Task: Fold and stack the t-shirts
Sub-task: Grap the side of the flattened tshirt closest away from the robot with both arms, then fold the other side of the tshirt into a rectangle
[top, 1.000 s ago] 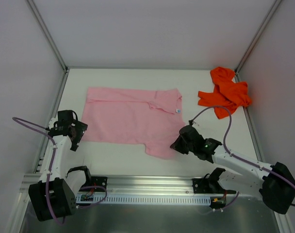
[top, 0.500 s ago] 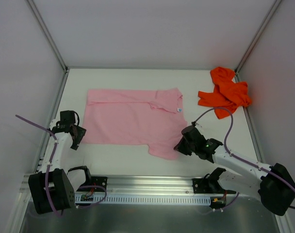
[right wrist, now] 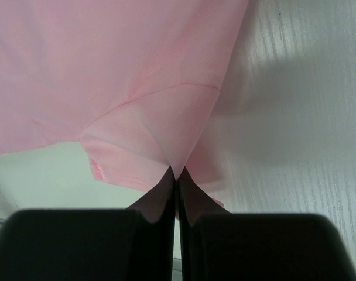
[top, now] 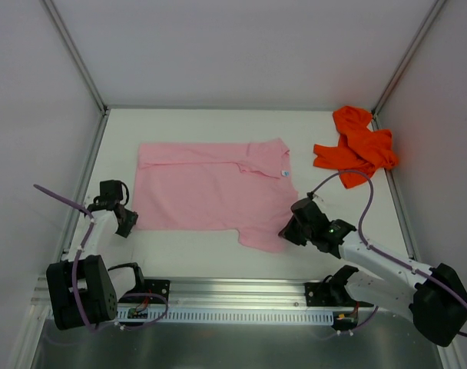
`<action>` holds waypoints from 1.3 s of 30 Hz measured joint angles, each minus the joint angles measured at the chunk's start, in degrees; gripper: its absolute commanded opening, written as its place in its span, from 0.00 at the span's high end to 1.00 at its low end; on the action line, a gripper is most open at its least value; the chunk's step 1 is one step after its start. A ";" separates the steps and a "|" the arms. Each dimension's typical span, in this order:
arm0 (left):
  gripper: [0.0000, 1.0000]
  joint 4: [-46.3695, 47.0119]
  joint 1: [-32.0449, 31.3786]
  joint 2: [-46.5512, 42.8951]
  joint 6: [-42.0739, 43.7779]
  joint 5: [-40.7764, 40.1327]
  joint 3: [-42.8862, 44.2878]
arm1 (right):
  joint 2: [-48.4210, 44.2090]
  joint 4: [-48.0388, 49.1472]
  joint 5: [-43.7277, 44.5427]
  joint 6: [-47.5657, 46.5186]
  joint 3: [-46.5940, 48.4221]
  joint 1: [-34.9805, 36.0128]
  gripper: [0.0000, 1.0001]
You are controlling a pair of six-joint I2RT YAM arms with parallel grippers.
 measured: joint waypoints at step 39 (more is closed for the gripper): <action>1.00 8.39 0.00 2.12 7.93 0.35 9.70 | 5.62 -7.26 -9.97 -10.93 18.53 -14.16 0.99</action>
